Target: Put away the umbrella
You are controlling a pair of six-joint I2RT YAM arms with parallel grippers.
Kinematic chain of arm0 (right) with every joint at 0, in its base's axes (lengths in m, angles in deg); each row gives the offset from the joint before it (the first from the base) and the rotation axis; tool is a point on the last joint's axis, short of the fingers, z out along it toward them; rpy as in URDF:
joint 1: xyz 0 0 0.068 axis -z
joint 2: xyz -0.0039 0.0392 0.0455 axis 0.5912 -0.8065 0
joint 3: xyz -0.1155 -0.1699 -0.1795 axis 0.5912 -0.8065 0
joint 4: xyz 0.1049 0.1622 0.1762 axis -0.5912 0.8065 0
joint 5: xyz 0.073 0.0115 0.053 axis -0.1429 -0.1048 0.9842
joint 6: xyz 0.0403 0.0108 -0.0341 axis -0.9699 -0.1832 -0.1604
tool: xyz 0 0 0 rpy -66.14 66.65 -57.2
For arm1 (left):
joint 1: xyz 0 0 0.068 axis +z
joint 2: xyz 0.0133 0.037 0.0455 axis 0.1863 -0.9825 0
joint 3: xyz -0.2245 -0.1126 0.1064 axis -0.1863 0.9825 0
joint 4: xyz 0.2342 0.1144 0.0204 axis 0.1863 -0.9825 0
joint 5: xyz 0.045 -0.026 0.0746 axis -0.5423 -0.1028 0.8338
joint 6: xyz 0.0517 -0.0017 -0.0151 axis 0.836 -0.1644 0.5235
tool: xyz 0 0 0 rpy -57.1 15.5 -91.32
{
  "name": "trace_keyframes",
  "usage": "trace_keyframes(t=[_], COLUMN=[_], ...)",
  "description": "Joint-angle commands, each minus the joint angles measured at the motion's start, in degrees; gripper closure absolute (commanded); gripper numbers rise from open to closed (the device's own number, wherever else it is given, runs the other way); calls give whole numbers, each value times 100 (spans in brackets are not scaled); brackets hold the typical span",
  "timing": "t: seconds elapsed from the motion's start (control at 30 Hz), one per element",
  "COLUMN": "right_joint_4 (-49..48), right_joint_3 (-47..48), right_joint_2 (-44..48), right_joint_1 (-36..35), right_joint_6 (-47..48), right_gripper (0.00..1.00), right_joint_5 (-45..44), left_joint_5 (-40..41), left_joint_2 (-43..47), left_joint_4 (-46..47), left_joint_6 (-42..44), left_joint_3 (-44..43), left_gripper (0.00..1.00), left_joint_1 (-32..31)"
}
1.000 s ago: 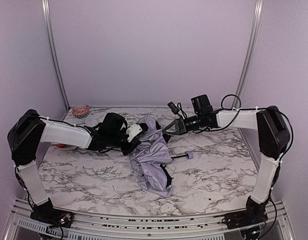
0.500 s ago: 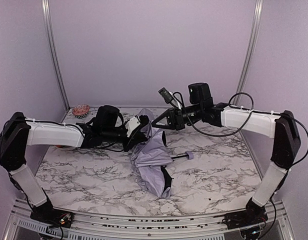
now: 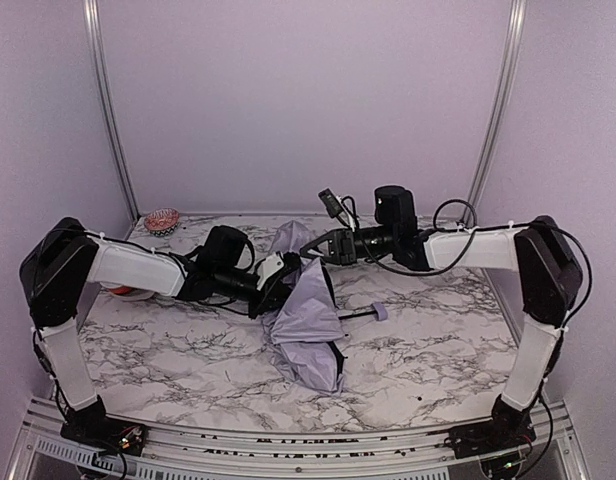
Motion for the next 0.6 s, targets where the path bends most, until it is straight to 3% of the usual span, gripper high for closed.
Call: trace_keyframes(t=[0.0,0.27,0.4,0.47,0.57], right_joint_4=[-1127,-351,596,759,827], right_joint_3=[200,570,870,933,939], right_joint_2=[-912,-2375,-2660,-2729,-2697], right_joint_1=[338,313,163,108,83], right_joint_6=[-821,-418,289,416,462], right_gripper=[100,100,100,100,100], right_joint_5=[-639,-987,-1148,-1173,-1182], left_joint_5=[-280,-276,206,812,1414], left_joint_2=[-556,-917,-571,-291,267], left_joint_4=[-199,-199,-183,-160,-155], left_joint_6=[-133,-340,-440,-582,-756], left_joint_3=[-302,-230,-152,-162,-141], left_gripper=[100,97,46,28,23], left_joint_1=[381,543,556,551,559])
